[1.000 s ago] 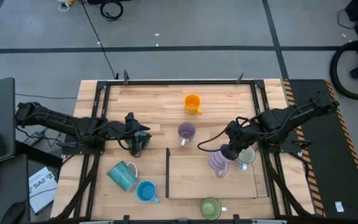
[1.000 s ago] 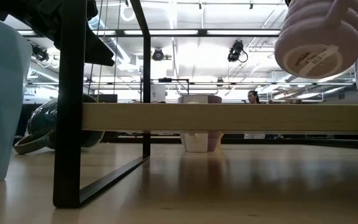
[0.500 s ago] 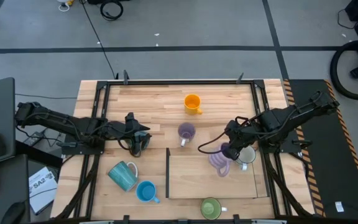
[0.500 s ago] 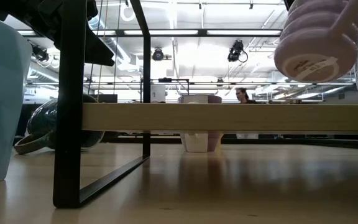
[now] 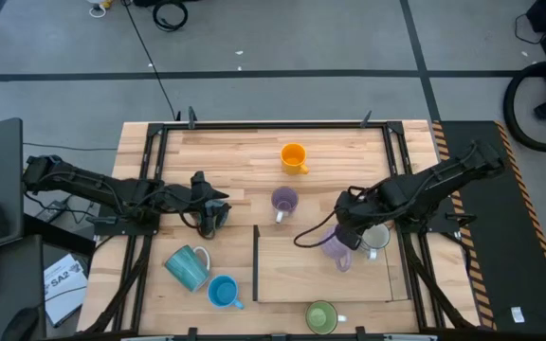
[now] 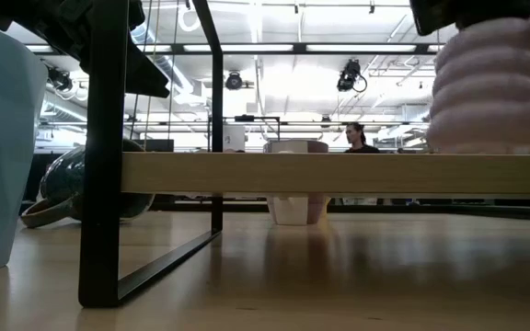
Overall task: Place coffee mugs
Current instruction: Put the top right purple mug on the shelf
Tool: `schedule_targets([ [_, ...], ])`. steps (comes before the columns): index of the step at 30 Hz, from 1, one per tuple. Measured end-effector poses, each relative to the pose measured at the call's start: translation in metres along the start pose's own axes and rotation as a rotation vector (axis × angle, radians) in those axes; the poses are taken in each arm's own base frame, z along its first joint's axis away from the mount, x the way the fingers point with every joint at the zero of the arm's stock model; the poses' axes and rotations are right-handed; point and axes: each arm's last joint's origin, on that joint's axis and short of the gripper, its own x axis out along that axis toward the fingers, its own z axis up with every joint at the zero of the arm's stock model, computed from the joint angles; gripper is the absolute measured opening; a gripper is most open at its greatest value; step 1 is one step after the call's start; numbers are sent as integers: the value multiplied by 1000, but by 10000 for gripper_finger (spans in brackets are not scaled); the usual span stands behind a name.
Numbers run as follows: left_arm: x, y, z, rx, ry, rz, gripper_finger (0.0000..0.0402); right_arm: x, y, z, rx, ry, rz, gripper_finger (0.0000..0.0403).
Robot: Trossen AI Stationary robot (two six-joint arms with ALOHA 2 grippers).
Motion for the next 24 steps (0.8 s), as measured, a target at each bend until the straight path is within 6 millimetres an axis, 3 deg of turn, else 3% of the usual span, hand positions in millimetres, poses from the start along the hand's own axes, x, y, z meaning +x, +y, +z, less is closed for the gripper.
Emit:
schedule_targets([
  [5,0,0,0,0,0,0,176,8,3,2,-20,20,-26,34],
  [24,0,0,0,0,0,0,176,7,0,0,-23,28,-63,40],
])
